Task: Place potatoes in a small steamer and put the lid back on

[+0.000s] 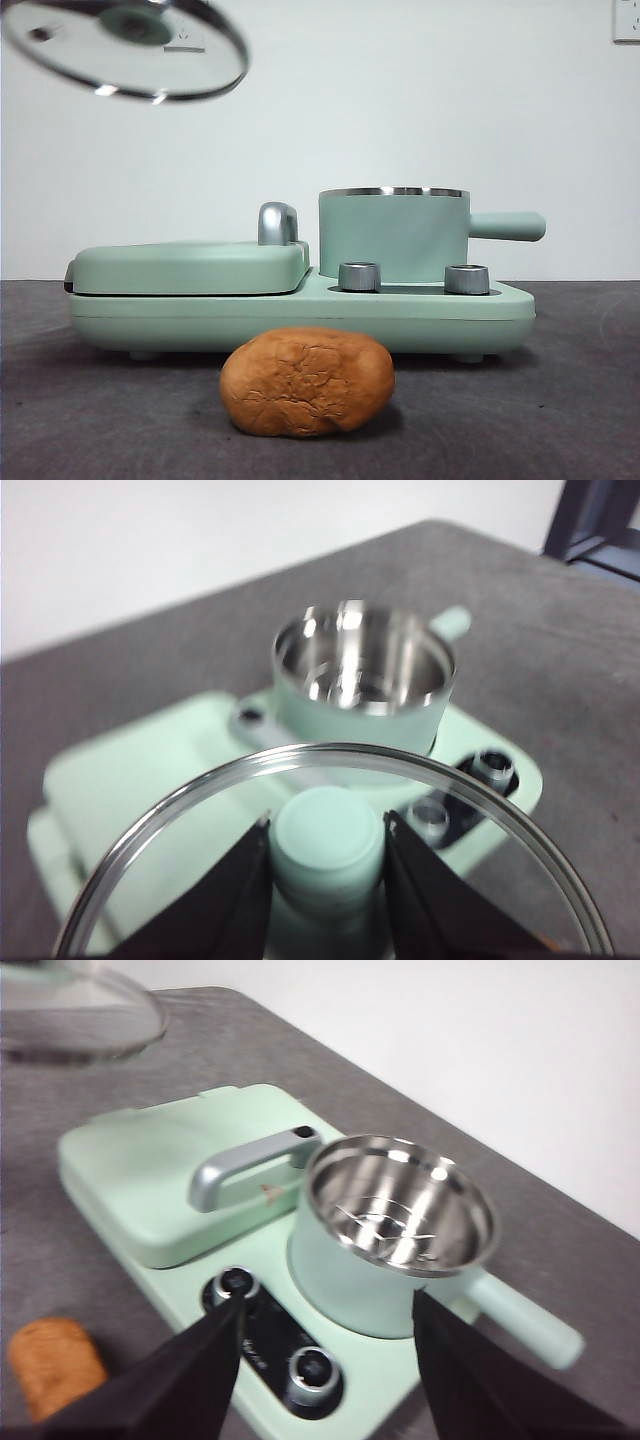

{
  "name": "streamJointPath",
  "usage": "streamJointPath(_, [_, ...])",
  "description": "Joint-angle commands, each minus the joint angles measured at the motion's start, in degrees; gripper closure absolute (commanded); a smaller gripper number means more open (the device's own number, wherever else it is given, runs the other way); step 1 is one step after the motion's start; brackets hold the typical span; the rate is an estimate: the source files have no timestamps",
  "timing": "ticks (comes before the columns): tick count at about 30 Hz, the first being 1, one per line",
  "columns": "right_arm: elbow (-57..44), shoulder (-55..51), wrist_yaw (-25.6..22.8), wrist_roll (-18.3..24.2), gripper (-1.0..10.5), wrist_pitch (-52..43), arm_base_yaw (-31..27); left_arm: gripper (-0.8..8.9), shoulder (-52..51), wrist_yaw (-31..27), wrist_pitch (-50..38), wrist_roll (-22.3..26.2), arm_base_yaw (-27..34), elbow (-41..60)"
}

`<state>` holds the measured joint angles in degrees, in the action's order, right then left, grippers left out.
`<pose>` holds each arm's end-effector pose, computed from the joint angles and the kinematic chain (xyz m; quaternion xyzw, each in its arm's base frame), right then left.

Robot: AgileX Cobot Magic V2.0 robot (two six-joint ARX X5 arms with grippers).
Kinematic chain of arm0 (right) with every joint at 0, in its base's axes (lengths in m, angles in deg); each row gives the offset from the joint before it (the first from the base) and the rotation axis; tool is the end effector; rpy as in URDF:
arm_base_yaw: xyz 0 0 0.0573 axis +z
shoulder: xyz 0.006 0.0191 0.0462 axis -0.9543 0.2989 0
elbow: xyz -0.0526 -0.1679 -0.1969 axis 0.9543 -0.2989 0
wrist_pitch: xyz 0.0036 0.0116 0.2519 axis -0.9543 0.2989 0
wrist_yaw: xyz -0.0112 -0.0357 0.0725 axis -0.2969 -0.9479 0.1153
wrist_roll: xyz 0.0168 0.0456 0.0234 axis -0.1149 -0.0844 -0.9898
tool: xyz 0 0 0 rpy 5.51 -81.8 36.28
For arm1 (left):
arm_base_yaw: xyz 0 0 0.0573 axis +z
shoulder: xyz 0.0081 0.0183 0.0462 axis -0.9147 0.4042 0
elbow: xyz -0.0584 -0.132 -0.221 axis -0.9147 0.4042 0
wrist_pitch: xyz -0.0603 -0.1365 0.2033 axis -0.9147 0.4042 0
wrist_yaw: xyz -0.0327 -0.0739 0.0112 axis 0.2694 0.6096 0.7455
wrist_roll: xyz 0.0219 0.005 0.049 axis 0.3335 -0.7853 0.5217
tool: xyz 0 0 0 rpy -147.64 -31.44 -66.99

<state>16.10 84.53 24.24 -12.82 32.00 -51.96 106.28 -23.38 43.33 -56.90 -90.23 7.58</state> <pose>0.1246 0.0573 0.3133 -0.1447 0.0943 0.3574 0.9178 0.1659 -0.0823 0.3272 0.0498 0.1511 -0.3370 0.9280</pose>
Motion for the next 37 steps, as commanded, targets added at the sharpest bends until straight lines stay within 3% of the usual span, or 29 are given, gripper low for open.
streamJointPath(1, [0.87,1.95,0.26,-0.22,6.8,0.46,2.67,7.99,-5.4,-2.29,-1.62,-4.33,-0.15,2.73])
streamJointPath(8, [1.81,10.36,0.09,2.8,6.8,4.15,12.26,7.99,-13.77,-7.19,3.93,-5.7,-0.13,6.19])
streamJointPath(17, [3.65,25.79,-1.6,6.99,6.3,2.43,23.19,7.99,-15.39,-7.72,7.21,-5.7,-0.09,6.21])
streamJointPath(37, [3.65,46.03,-1.44,7.17,5.6,-8.87,26.08,7.99,-15.43,-7.85,7.21,-4.83,0.13,6.19])
